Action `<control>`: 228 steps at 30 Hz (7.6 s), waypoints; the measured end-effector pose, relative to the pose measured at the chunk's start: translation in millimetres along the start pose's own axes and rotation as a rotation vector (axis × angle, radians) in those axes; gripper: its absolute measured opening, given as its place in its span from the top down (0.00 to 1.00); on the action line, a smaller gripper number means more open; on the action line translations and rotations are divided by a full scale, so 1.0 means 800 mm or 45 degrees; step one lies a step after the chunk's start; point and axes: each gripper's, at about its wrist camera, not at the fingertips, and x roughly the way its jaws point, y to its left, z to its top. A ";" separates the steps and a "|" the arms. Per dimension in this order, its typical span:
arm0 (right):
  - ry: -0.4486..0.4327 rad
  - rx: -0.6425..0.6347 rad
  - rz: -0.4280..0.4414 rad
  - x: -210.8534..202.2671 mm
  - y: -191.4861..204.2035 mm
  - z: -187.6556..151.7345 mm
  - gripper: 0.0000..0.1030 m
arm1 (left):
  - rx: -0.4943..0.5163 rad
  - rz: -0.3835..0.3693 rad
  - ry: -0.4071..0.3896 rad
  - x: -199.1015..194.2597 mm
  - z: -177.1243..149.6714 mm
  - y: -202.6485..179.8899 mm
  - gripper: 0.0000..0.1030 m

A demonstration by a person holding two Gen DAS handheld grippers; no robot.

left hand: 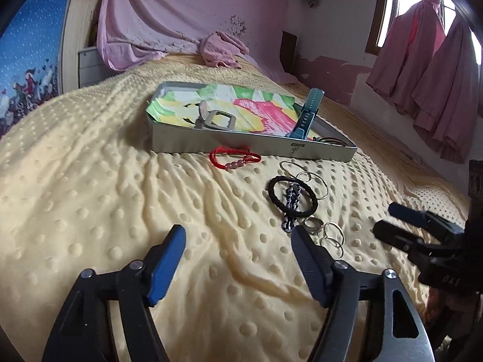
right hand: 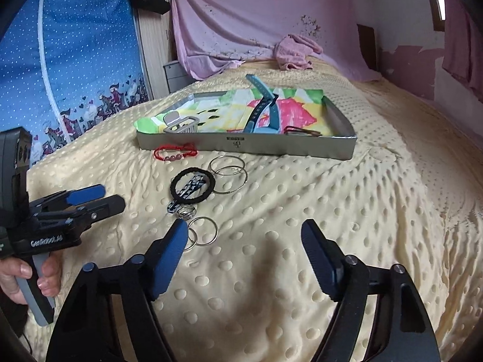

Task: Organize jewelry
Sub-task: 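Lift both tools out of the tray back over the remaining jewelry, then grasp the black hair tie with the left tool while the right tool grasps a silver ring, then carry the hair tie and ring into the tray and open both tools, then lift both tools out of the tray back over the remaining jewelry, then grasp the black-white keychain with the left tool while the right tool grasps the small silver ring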

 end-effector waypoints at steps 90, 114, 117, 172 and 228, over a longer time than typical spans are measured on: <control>-0.188 0.206 0.148 0.046 -0.069 0.083 0.98 | -0.178 -0.267 -0.145 0.059 0.104 -0.023 0.95; -0.096 0.194 0.063 0.147 -0.104 0.139 0.98 | -0.097 -0.090 -0.075 0.149 0.132 -0.033 0.94; -0.091 0.188 0.053 0.144 -0.104 0.133 0.96 | -0.126 -0.102 -0.085 0.142 0.130 -0.030 0.94; -0.325 0.016 -0.101 -0.070 0.015 -0.002 0.01 | 0.005 0.274 -0.383 -0.085 -0.032 -0.004 0.00; 0.121 -0.247 0.114 0.073 0.055 0.014 0.65 | 0.060 -0.198 0.124 0.053 0.011 -0.011 0.86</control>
